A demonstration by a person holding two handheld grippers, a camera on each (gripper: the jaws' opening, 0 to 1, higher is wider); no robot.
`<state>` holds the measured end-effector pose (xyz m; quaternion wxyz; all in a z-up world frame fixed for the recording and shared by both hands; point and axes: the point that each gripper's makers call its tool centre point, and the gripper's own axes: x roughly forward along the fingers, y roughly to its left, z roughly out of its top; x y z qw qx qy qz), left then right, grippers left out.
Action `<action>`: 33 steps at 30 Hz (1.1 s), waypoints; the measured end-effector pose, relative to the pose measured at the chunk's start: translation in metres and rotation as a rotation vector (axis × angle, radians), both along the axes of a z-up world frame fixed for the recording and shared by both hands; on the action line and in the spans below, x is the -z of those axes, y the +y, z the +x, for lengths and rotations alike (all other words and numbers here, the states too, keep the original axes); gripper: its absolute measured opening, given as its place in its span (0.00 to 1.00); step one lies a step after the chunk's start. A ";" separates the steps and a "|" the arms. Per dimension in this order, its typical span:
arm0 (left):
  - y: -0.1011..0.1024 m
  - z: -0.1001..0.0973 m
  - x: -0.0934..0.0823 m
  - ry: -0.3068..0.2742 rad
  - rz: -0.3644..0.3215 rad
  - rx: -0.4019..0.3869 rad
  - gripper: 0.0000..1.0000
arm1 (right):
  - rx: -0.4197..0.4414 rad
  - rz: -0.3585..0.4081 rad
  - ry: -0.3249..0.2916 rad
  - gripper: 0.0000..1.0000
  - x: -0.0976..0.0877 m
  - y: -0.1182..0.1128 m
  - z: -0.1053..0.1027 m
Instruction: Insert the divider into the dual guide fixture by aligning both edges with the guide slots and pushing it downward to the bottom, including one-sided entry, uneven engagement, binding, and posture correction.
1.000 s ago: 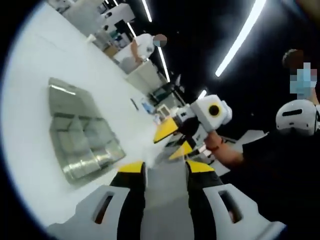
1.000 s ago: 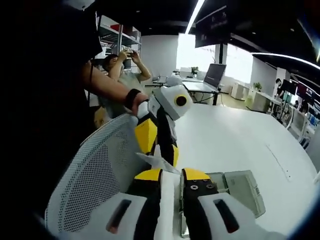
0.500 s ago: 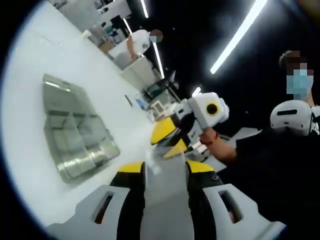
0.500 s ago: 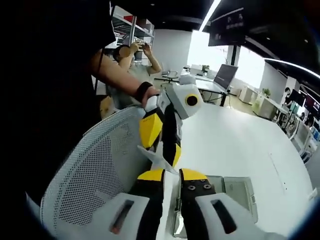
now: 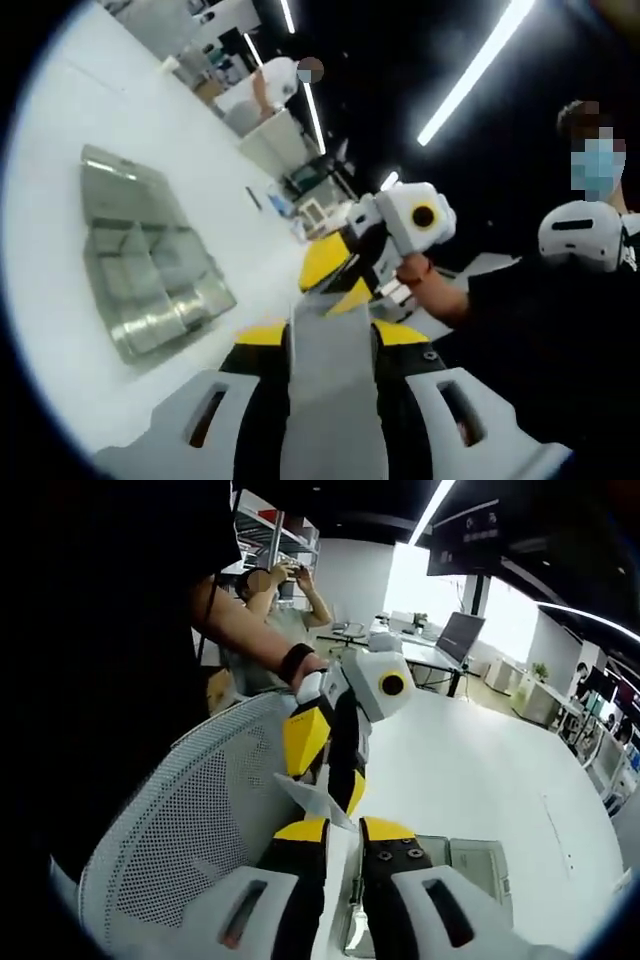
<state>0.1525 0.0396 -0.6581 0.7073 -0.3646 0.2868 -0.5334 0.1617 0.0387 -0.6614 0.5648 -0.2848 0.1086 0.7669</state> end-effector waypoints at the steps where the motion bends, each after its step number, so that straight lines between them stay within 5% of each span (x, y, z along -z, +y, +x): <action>1: 0.000 0.000 0.000 0.004 -0.002 0.004 0.31 | -0.005 -0.001 -0.006 0.09 0.000 0.000 0.000; 17: -0.006 -0.008 0.002 0.015 0.013 0.089 0.31 | -0.126 -0.027 -0.018 0.06 -0.005 0.000 -0.017; 19: -0.006 -0.009 0.002 0.015 0.012 0.092 0.31 | -0.194 -0.040 -0.032 0.00 -0.002 -0.002 -0.024; 22: -0.002 -0.004 0.000 0.011 0.000 0.060 0.28 | -0.185 -0.059 -0.089 0.00 0.003 -0.005 -0.020; 24: 0.000 -0.001 -0.001 -0.044 0.012 0.038 0.24 | -0.174 -0.051 -0.075 0.00 0.003 -0.006 -0.018; 28: -0.005 -0.007 0.004 -0.047 0.047 0.067 0.33 | -0.144 -0.062 -0.055 0.00 0.003 -0.006 -0.014; 33: -0.006 -0.007 0.009 -0.080 0.078 0.057 0.25 | -0.049 -0.103 0.072 0.00 0.004 -0.007 -0.011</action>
